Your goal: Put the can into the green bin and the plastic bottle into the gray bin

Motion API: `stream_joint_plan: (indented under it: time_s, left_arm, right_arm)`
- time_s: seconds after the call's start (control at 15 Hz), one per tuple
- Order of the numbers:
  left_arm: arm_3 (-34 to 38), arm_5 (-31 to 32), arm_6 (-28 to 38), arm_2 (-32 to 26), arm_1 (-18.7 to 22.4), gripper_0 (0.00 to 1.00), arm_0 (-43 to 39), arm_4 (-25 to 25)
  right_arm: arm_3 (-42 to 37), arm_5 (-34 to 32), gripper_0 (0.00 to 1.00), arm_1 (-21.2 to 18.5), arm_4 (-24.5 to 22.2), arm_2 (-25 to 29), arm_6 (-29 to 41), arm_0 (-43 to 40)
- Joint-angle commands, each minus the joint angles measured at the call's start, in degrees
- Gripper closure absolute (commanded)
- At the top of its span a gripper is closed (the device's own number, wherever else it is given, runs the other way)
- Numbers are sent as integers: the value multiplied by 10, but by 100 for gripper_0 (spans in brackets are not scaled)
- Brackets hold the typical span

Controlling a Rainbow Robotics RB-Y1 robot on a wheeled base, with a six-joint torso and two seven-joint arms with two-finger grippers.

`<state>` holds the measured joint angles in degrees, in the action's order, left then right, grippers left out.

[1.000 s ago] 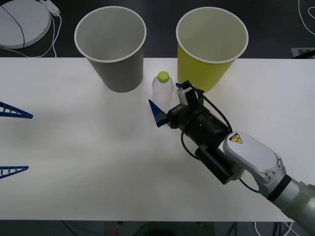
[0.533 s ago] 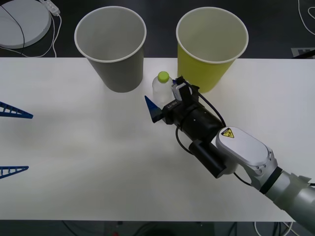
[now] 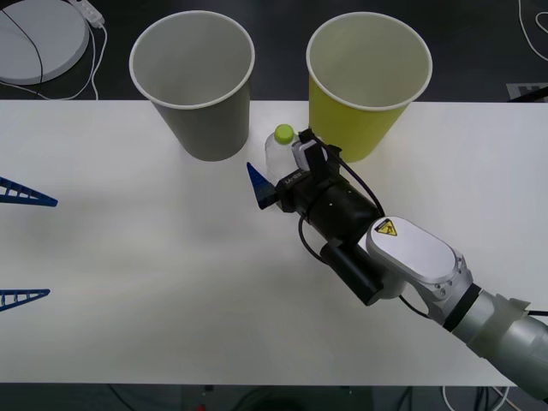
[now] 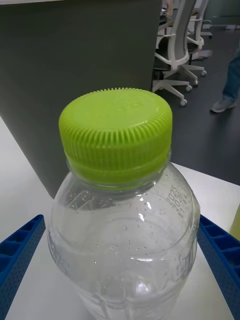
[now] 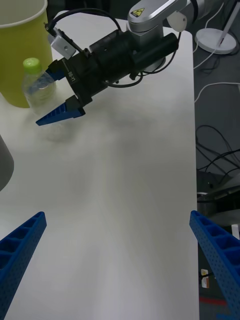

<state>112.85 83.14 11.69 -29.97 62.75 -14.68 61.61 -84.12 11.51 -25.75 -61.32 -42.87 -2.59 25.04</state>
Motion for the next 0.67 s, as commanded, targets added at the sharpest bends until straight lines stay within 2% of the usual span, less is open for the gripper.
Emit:
stream_joint_plan:
  time_s: [0.07, 0.13, 0.2, 0.67]
  left_arm:
    - [0, 0, 0, 0, 0, 0, 0, 0]
    - [0, 0, 0, 0, 0, 0, 0, 0]
    - [0, 0, 0, 0, 0, 0, 0, 0]
    - [0, 0, 0, 0, 0, 0, 0, 0]
  right_arm:
    - [0, 0, 0, 0, -4, 0, 4, 0]
    - [0, 0, 53, 0, -4, -1, 6, 0]
    - [0, 1, 100, 0, -4, -2, 9, 0]
    - [0, 1, 100, 0, -21, -2, 20, 0]
